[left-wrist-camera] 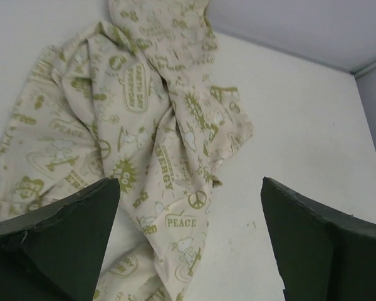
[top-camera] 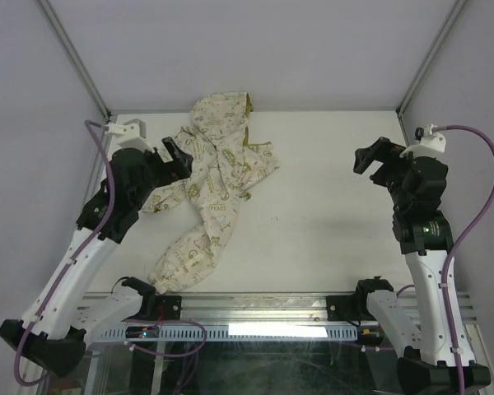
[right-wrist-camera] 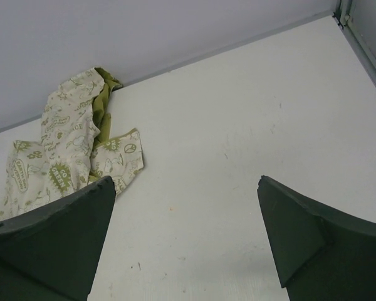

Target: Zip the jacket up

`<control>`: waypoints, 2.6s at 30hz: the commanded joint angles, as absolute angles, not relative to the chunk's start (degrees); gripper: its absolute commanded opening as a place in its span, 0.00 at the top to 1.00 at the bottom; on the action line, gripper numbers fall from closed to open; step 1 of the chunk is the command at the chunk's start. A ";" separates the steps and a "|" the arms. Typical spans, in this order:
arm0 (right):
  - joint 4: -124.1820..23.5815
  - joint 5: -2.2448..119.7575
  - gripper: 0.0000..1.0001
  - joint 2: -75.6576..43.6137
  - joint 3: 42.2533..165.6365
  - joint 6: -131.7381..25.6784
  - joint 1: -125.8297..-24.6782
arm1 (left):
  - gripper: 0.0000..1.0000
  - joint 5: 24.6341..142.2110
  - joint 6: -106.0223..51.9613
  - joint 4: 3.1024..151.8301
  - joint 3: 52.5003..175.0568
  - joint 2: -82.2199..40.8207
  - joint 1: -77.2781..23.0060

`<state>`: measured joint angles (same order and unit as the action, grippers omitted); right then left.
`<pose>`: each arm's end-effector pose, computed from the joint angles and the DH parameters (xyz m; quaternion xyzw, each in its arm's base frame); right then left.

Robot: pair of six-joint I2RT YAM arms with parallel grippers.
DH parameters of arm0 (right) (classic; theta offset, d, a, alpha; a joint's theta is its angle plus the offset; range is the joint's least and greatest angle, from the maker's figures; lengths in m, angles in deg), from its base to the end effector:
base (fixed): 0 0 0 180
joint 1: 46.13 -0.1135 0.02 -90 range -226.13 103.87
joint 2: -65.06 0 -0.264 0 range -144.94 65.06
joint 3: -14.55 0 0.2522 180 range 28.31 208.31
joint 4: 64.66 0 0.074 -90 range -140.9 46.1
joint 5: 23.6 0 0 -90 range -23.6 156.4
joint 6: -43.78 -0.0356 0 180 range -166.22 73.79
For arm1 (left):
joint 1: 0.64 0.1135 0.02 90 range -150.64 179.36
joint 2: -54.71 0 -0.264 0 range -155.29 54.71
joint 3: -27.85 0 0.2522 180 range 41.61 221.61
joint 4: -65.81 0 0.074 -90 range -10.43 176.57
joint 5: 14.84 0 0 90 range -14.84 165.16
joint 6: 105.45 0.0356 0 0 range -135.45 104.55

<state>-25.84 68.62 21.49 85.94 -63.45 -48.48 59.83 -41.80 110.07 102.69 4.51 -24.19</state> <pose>0.1593 0.0052 0.3923 0.1121 0.7634 0.0934 0.6292 0.1709 -0.0642 0.3851 -0.0966 0.8078 -0.1421 0.5638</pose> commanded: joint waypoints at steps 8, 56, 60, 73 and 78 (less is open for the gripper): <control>-33.01 67.13 0.01 20.85 79.25 -61.05 -48.57 | 0.01 68.55 -46.34 111.05 106.23 -20.80 -31.68; -39.46 47.41 0.21 8.10 84.61 -53.57 -51.47 | 0.95 75.54 -26.92 126.57 135.20 -17.39 -18.51; -38.37 46.96 0.22 4.29 84.03 -53.04 -55.89 | 0.80 62.96 -28.81 124.69 120.08 -12.82 -14.45; -37.62 44.38 0.24 -15.28 85.06 -55.27 -71.66 | 0.13 69.42 -42.08 129.07 113.40 -12.30 -14.33; -39.10 40.11 0.18 -26.23 90.40 -55.19 -76.56 | 0.01 73.68 -51.88 128.63 109.36 -13.62 -24.44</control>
